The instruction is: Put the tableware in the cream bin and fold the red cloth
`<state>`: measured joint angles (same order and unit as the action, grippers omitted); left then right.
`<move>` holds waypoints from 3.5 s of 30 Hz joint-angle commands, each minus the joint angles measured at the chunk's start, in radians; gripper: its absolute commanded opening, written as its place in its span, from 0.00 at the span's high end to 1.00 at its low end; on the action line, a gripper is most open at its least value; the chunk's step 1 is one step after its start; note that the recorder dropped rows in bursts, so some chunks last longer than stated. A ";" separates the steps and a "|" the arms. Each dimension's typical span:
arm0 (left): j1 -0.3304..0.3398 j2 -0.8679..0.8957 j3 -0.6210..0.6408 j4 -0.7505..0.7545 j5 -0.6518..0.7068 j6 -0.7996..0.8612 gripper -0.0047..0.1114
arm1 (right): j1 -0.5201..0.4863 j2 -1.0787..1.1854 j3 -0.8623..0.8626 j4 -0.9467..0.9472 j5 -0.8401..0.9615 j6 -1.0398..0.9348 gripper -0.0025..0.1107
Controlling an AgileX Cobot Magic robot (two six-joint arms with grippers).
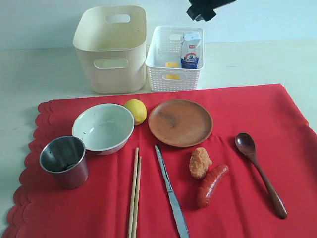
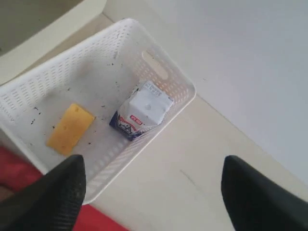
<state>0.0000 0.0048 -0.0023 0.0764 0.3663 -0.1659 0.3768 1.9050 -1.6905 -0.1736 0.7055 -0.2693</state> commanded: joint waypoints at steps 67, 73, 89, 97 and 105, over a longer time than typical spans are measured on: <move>0.001 -0.005 0.002 0.003 -0.010 0.002 0.96 | -0.005 -0.682 0.576 0.451 0.169 -0.286 0.35; 0.001 -0.005 0.002 0.003 -0.010 0.002 0.96 | -0.005 -0.682 0.718 0.487 0.171 -0.687 0.35; 0.001 -0.005 0.002 0.003 -0.010 0.002 0.96 | -0.005 -0.452 0.795 0.566 0.161 -1.121 0.45; 0.001 -0.005 0.002 0.003 -0.010 0.002 0.96 | -0.005 -0.319 0.795 0.466 0.131 -1.154 0.45; 0.001 -0.005 0.002 0.003 -0.010 0.002 0.96 | -0.005 -0.220 0.795 0.491 0.133 -1.270 0.45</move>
<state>0.0000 0.0048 -0.0023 0.0764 0.3663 -0.1659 0.3768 1.6613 -0.8981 0.3070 0.8398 -1.4992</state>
